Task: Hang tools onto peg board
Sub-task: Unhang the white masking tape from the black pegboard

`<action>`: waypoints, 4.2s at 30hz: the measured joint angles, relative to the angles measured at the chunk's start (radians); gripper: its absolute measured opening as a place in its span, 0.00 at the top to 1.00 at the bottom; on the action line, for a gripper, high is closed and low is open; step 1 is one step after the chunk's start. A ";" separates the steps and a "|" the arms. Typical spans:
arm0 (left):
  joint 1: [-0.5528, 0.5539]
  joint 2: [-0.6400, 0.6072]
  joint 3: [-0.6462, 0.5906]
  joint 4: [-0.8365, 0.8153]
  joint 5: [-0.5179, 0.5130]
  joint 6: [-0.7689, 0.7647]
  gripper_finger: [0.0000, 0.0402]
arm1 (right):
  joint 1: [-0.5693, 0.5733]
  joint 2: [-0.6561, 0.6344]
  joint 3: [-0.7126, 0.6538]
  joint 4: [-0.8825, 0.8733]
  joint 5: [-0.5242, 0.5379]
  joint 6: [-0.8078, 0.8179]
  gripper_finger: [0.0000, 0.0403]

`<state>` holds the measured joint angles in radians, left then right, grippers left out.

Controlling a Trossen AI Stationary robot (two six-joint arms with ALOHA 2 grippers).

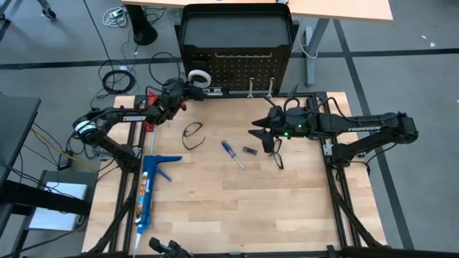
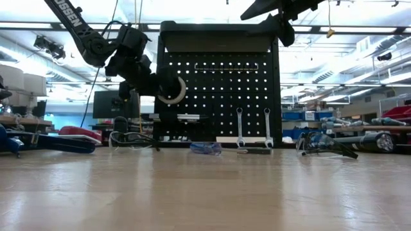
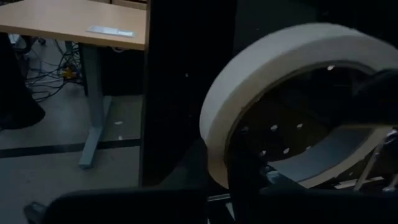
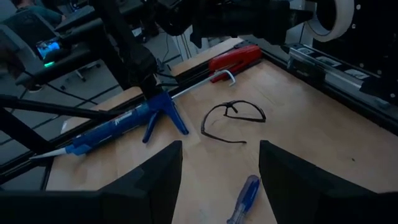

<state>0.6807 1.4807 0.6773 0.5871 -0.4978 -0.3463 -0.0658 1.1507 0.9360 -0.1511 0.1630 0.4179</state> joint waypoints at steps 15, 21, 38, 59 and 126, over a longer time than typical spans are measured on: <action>-0.056 0.000 0.000 0.037 -0.056 0.086 0.95 | 0.001 0.000 0.000 0.000 -0.002 0.006 0.47; -0.071 0.000 -0.001 0.046 -0.086 0.085 0.95 | 0.001 0.000 0.000 0.000 -0.002 0.006 0.47; -0.102 -0.090 -0.002 -0.033 -0.155 0.090 0.95 | 0.001 0.000 0.000 -0.001 -0.002 0.006 0.47; -0.197 -0.095 0.000 -0.036 -0.299 0.137 0.95 | 0.011 0.000 0.000 0.000 -0.003 0.006 0.47; -0.846 0.023 0.165 -1.098 0.438 -0.372 0.86 | -0.112 0.002 0.000 0.191 -0.012 -0.162 0.47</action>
<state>-0.1658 1.5041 0.8420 -0.5107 -0.0595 -0.7181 -0.1779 1.1522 0.9360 0.0403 0.1514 0.2564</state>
